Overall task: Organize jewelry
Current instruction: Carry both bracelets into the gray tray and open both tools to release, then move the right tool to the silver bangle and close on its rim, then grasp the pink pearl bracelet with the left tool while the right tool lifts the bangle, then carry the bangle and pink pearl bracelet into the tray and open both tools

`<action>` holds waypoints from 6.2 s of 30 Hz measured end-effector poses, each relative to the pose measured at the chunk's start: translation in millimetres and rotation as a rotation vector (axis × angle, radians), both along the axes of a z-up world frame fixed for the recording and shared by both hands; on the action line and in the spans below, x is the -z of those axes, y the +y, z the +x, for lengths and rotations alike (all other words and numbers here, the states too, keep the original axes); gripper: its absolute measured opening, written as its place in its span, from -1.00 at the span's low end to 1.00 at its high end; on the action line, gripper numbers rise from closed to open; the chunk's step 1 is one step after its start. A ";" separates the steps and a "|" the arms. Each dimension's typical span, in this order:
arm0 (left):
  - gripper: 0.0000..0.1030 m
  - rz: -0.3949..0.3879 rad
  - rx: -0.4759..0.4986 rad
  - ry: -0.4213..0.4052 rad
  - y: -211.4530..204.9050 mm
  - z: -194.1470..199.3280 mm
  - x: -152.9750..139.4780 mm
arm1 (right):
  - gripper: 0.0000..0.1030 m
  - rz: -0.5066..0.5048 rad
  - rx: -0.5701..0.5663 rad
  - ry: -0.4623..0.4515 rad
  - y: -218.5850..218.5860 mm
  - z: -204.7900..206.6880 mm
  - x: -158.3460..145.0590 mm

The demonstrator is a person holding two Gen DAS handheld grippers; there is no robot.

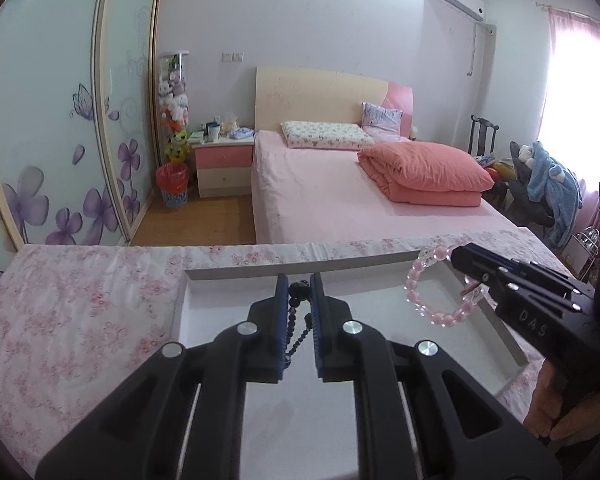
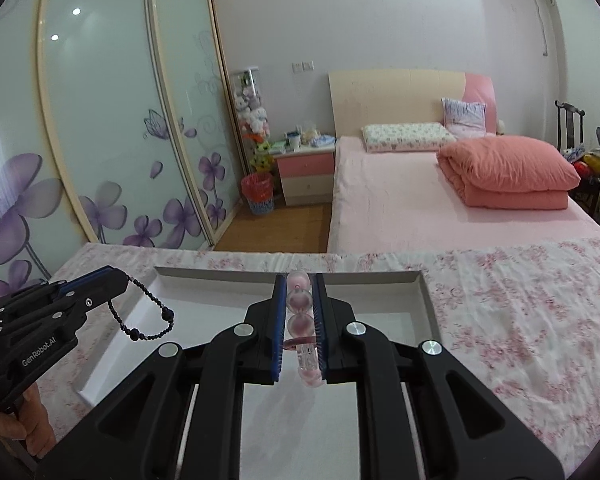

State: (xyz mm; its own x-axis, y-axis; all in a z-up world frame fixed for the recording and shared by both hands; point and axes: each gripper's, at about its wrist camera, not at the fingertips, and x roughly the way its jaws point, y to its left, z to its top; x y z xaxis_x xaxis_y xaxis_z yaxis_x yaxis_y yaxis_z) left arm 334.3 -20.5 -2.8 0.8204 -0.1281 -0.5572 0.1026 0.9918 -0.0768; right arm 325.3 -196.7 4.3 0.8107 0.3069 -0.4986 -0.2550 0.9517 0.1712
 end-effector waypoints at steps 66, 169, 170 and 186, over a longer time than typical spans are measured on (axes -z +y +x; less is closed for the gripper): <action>0.09 0.010 0.088 0.166 32.4 -215.2 52.1 | 0.46 -0.240 -0.018 0.349 -11.3 -159.7 83.4; -0.87 -0.034 0.040 -0.115 3.2 -196.8 -28.1 | 0.36 -0.092 0.032 -0.168 -9.1 -193.7 -23.0; -0.87 -0.033 0.039 -0.119 2.1 -195.8 -29.2 | 0.36 -0.090 0.035 -0.176 -9.1 -192.1 -24.8; -0.87 -0.027 0.020 -0.140 -10.2 -123.3 -34.4 | 0.36 -0.101 0.090 -0.280 -1.6 -143.3 -37.4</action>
